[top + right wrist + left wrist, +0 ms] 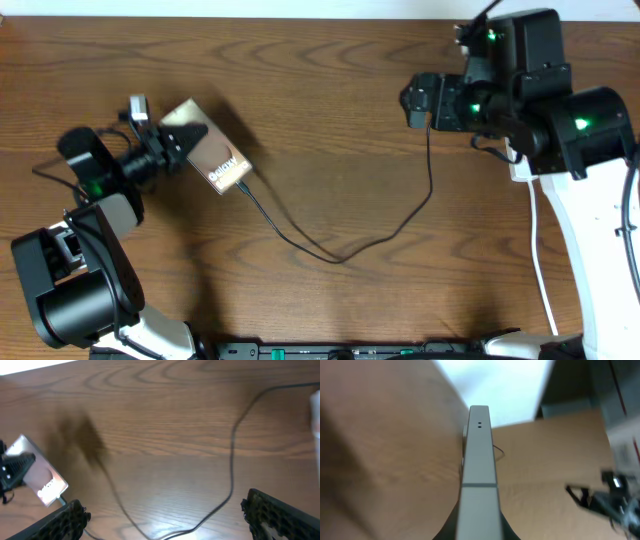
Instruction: Plug charger to phone and switch on socket
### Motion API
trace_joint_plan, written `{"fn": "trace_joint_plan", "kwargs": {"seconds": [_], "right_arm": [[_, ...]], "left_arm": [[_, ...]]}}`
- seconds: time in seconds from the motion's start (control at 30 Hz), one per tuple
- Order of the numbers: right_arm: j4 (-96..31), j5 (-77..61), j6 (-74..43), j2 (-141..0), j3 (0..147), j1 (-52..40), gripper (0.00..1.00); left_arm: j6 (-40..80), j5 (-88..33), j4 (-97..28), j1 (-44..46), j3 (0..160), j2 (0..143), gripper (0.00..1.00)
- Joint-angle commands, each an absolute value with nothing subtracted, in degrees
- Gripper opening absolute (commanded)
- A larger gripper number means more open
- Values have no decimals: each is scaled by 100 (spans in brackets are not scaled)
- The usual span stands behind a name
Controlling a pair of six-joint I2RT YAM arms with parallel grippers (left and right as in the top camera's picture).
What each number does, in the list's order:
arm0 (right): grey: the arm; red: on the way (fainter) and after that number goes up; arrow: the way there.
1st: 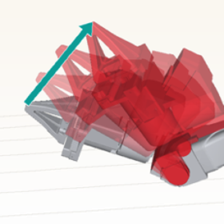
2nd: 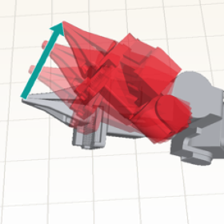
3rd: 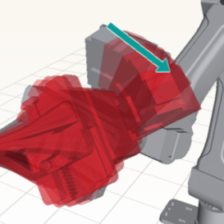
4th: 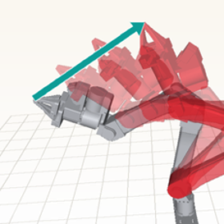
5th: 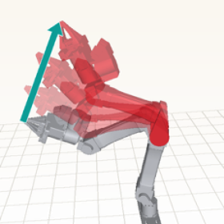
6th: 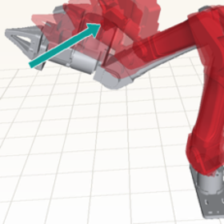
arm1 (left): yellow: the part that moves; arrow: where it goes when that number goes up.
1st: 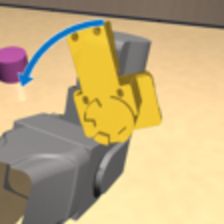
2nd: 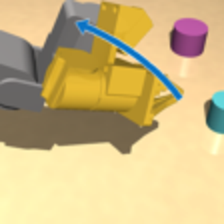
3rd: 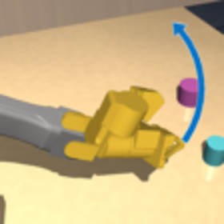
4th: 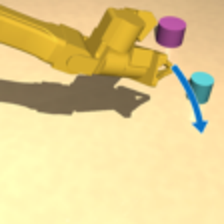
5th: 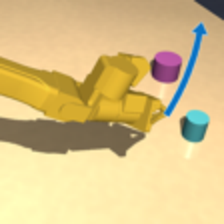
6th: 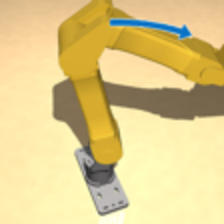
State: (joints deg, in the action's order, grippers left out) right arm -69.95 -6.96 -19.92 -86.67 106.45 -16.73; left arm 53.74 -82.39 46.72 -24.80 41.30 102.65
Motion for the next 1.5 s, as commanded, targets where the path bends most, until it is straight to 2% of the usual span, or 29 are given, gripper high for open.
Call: {"fn": "trace_joint_plan", "kwargs": {"seconds": [0.0,0.2,0.27,0.43,0.57,1.03,1.17,1.23,1.33,1.47], "right_arm": [[-7146,-246,-2034,-8591,10648,-1697,99],[-7367,-244,-2027,-8595,10641,-1697,99],[-7395,-244,-2025,-8595,10641,-1697,99],[-7461,-200,-2008,-8595,10641,-1697,99],[-7491,-200,-2008,-8595,10639,-1697,99],[-7505,-183,-2008,-8595,10639,-1697,99],[-7502,-180,-2008,-8595,10639,-1697,99],[-7505,-180,-2008,-8595,10639,-1697,99],[-7505,-180,-2008,-8595,10639,-1697,99],[-7505,-180,-2008,-8595,10639,-1697,99]], "left_arm": [[4912,-7356,4125,-2464,3760,10224,7],[3776,-5983,2034,-2281,3669,10224,7],[3551,-5712,1680,-2182,3669,10224,7],[3494,-5343,1518,-1992,3669,10224,7],[3487,-4552,1022,-1898,3669,10224,7],[3409,-4593,915,-1876,3669,10224,8],[3409,-4626,882,-1876,3669,10224,17],[3409,-4713,875,-1876,3669,10224,29],[3409,-4731,827,-1876,3669,10224,31],[3409,-4731,666,-1876,3669,10224,40]]}}
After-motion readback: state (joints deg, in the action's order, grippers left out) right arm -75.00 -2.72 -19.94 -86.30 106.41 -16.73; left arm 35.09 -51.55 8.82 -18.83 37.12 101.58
